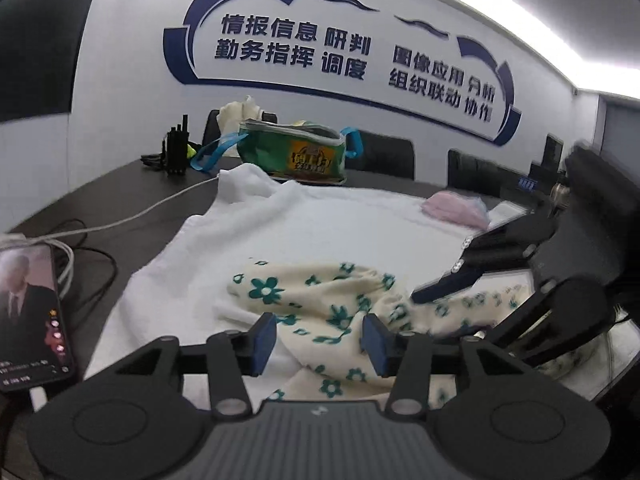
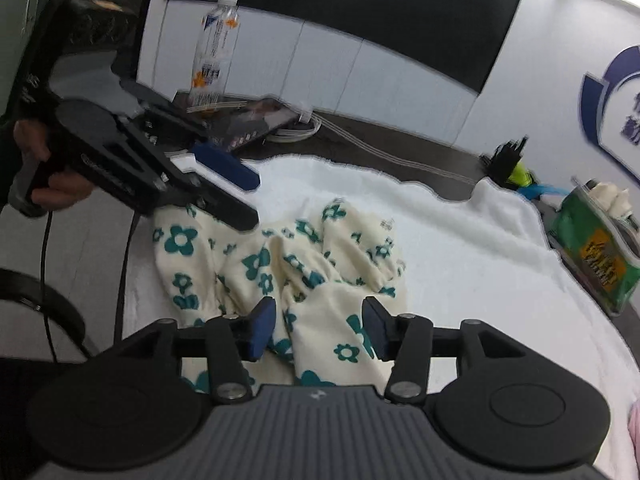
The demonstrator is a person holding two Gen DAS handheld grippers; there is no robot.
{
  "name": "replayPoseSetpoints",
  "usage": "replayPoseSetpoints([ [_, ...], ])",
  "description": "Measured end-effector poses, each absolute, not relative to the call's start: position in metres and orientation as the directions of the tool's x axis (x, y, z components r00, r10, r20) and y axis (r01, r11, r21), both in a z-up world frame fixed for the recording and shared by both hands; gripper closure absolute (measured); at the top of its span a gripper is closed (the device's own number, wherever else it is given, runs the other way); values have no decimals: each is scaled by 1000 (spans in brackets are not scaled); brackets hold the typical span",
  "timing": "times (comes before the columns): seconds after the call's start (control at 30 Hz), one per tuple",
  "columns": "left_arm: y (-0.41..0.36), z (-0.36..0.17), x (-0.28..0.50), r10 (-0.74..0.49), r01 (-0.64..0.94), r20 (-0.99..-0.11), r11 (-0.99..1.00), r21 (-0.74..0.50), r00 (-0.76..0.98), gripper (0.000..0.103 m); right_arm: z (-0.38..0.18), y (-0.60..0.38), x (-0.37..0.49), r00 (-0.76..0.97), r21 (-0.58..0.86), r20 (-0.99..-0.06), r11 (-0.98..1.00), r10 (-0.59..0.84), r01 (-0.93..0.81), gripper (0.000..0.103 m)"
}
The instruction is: Fold clothes
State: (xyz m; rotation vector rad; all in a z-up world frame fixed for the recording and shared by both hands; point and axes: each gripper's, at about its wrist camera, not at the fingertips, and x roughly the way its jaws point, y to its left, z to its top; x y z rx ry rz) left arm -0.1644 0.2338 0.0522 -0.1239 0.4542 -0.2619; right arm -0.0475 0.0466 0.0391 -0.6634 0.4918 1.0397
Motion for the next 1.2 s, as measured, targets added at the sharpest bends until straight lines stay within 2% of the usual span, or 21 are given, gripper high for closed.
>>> replayPoseSetpoints([
  [0.03, 235, 54, -164, -302, 236, -413, 950, -204, 859, 57, 37, 49, -43, 419, -248, -681, 349, 601, -904, 58],
  [0.1, 236, 58, -164, -359, 272, -407, 927, -257, 840, 57, 33, 50, -40, 399, -226, -703, 347, 589, -910, 78],
  [0.13, 236, 60, -164, -388, 290, -403, 914, -283, 829, 57, 33, 51, -42, 413, -237, -698, 354, 585, -904, 82],
  [0.17, 235, 61, -162, -418, 310, -401, 900, -308, 815, 57, 35, 52, -47, 449, -270, -678, 370, 582, -889, 94],
  [0.23, 233, 59, -151, -483, 321, -400, 855, -408, 779, 57, 44, 47, -53, 525, -306, -610, 434, 593, -847, 94],
  [0.3, 233, 55, -138, -550, 309, -396, 792, -527, 736, 57, 55, 40, -50, 577, -283, -558, 516, 597, -808, 94],
  [0.4, 233, 41, -114, -623, 248, -392, 694, -676, 677, 57, 58, 36, -58, 650, -335, -491, 563, 580, -756, 94],
  [0.47, 238, 34, -104, -640, 205, -348, 628, -751, 685, 55, 54, 38, -64, 664, -359, -476, 562, 577, -746, 94],
  [0.57, 251, 24, -89, -636, 113, -310, 534, -838, 707, 44, 48, 40, -75, 668, -401, -464, 535, 582, -744, 94],
  [0.63, 258, 15, -80, -610, 35, -329, 506, -862, 721, 45, 46, 39, -80, 664, -404, -463, 527, 587, -748, 94],
  [0.67, 261, 11, -76, -607, 12, -331, 490, -872, 722, 49, 44, 39, -82, 664, -408, -459, 524, 591, -748, 94],
  [0.7, 262, 8, -74, -618, 16, -320, 475, -880, 718, 70, 43, 38, -85, 665, -414, -453, 520, 594, -747, 94],
  [0.77, 261, 6, -72, -615, 43, -304, 483, -875, 728, 93, 39, 38, -89, 657, -413, -459, 511, 598, -753, 94],
  [0.87, 254, 15, -83, -509, 121, -266, 606, -786, 819, 96, 33, 38, -94, 645, -412, -470, 496, 603, -764, 94],
  [0.93, 247, 23, -95, -424, 161, -241, 718, -677, 873, 99, 29, 39, -96, 634, -408, -483, 485, 604, -773, 94],
  [1.0, 238, 27, -99, -345, 132, -287, 814, -566, 894, 100, 24, 41, -98, 622, -406, -499, 472, 603, -783, 94],
  [1.1, 241, 21, -103, -333, 105, -312, 814, -571, 890, 99, 15, 43, -100, 604, -404, -534, 449, 592, -797, 94],
  [1.2, 243, 24, -117, -235, 40, -317, 854, -518, 919, 95, 10, 47, -99, 591, -396, -555, 439, 586, -807, 93],
])
